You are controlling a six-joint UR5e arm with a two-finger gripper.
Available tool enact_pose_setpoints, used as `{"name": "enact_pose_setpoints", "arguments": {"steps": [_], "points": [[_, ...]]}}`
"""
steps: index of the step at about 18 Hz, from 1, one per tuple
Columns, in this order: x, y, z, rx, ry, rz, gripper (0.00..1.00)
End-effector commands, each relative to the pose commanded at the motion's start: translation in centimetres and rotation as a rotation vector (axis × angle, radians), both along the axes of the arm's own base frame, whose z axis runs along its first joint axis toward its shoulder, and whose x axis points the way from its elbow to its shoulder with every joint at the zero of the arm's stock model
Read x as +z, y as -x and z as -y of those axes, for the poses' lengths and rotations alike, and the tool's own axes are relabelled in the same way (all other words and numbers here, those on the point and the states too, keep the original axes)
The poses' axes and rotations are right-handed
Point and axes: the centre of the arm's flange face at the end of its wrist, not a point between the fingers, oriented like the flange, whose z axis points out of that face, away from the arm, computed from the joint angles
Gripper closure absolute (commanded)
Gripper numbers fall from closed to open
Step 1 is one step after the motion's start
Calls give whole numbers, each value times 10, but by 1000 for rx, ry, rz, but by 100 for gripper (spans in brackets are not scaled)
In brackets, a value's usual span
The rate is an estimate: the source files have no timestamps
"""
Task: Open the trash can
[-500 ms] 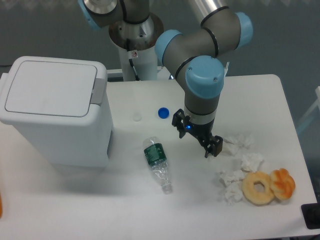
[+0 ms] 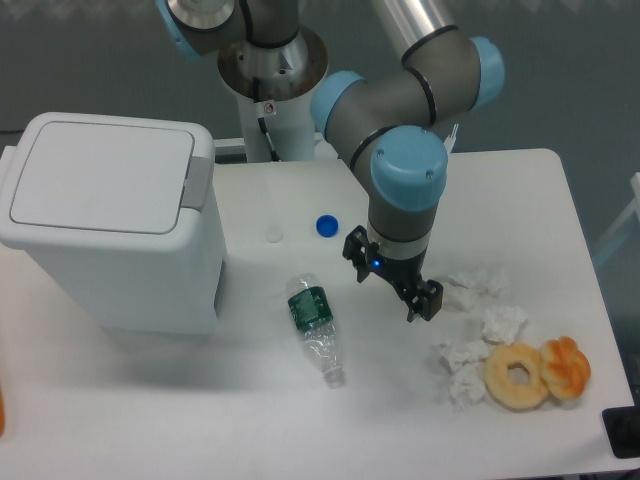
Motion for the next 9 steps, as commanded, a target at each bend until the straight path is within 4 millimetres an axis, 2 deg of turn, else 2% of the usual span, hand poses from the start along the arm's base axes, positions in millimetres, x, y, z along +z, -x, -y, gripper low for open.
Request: {"name": "enact_pose_setpoints", "arguments": {"steps": [4, 6, 9], "points": [[16, -7, 7, 41, -11, -7, 0], [8, -11, 3, 131, -8, 6, 0], [17, -25, -8, 190, -55, 35, 0]]}}
